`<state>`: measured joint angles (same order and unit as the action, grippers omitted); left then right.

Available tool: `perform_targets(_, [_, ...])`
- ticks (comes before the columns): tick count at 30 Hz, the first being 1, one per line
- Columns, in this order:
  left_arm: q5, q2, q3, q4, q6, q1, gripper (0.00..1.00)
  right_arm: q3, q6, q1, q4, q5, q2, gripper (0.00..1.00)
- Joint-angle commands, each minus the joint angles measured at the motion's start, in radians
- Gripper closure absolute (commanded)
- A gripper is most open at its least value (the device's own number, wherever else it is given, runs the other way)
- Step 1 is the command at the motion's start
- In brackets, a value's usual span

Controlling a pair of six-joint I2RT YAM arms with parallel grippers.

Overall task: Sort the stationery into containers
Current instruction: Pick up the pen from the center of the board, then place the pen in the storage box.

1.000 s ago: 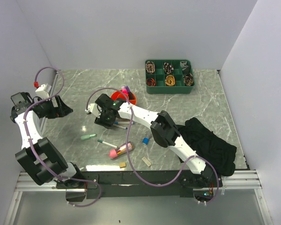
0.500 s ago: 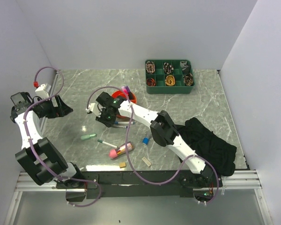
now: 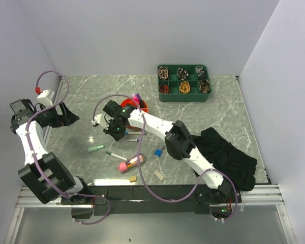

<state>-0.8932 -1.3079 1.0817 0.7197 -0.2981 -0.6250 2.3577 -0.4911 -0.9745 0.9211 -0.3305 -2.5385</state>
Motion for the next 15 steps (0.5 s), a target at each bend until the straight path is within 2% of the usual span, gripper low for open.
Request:
perform_targets(1, [-0.039,0.039,0.067,-0.005,0.001,0.001,0.06,-0.114,0.031,0.000,-0.121,-0.117,0.323,1.00])
perform_targets(5, [0.008,0.068,0.070,-0.035,0.013,0.057,0.06,-0.468,0.117,0.089,-0.393,-0.294,0.608,1.00])
perform_targets(7, [0.040,0.090,0.066,-0.077,0.019,0.115,0.05,-0.616,0.172,0.129,-0.632,-0.332,0.749,1.00])
perform_targets(8, [0.068,0.104,0.066,-0.086,0.023,0.136,0.05,-0.764,0.193,0.173,-0.725,-0.343,0.794,1.00])
perform_targets(9, [0.083,0.108,0.067,-0.094,0.024,0.157,0.05,-0.837,0.248,0.195,-0.915,-0.343,0.835,1.00])
perform_targets(13, [0.137,0.093,0.093,-0.085,0.030,0.251,0.05,-1.113,0.351,0.275,-1.256,-0.268,0.963,1.00])
perform_targets(15, [0.149,0.073,0.107,-0.091,0.057,0.265,0.05,-1.170,0.378,0.302,-1.394,-0.220,0.975,1.00])
